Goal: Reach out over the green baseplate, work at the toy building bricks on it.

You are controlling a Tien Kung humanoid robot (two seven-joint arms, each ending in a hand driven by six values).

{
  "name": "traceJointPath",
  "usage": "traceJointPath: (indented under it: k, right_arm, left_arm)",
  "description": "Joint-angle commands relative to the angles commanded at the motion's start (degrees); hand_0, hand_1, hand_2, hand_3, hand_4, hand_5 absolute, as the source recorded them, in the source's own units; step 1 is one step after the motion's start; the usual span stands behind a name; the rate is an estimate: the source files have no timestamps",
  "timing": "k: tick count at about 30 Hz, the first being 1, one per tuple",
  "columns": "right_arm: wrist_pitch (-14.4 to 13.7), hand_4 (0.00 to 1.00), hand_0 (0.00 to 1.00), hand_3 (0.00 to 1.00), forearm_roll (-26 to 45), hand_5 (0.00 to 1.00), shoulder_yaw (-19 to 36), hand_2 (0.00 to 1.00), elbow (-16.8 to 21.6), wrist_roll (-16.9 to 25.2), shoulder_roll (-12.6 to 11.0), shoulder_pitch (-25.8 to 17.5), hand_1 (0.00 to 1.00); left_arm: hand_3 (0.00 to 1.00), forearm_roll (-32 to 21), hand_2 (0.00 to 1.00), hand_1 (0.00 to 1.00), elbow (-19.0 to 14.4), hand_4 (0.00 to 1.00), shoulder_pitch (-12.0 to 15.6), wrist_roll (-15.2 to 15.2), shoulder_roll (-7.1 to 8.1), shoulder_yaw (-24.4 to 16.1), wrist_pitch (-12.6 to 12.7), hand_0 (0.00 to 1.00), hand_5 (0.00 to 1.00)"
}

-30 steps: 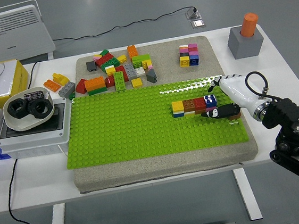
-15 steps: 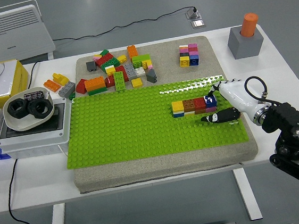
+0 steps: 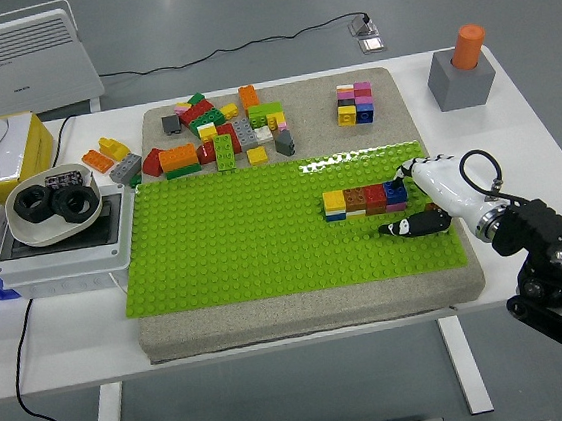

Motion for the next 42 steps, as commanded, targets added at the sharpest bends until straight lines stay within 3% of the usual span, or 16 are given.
traceJointPath:
  k: [42]
  right_arm:
    - [-0.41,0.958,0.839,0.618,0.03,0.594,-0.03,0.856,-1.63,0.13,1.02,-0.87,0.820]
  left_arm:
    - [0.526,-0.06,0.437,0.533,0.00,0.424,0.30,0.22,-0.12,0.41,-0.07,0.691,0.266]
